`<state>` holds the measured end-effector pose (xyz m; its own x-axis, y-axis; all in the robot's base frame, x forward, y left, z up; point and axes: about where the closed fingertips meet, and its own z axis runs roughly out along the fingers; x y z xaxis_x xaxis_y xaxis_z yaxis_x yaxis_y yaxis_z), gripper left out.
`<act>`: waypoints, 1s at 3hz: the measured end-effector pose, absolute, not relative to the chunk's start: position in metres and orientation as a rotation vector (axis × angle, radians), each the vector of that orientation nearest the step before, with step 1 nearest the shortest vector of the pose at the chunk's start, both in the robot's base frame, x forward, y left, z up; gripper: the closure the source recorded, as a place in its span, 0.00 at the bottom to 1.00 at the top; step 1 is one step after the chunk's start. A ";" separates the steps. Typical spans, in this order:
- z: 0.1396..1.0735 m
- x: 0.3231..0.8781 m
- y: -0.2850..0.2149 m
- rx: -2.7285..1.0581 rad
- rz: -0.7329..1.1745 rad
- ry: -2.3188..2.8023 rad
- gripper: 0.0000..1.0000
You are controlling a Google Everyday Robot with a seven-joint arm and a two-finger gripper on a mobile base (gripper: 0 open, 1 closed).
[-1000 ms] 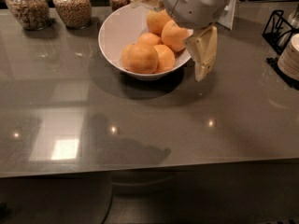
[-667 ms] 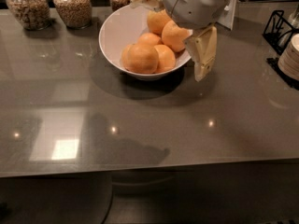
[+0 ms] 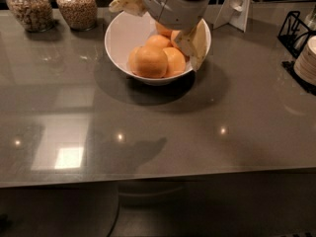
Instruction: Pick orange from white bowl
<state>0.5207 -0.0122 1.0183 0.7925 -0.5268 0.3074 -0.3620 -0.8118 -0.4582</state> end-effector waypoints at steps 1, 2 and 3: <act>0.999 0.553 0.024 -2.732 -0.659 0.342 0.05; 0.990 0.566 0.032 -2.771 -0.659 0.251 0.05; 0.980 0.585 0.032 -2.806 -0.673 0.211 0.10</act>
Offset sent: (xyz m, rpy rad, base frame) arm 0.0634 0.0536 -0.0461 -0.2294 -0.0314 0.3457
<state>0.5851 0.0318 0.9796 0.8829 -0.1965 0.4264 -0.0824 -0.9589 -0.2713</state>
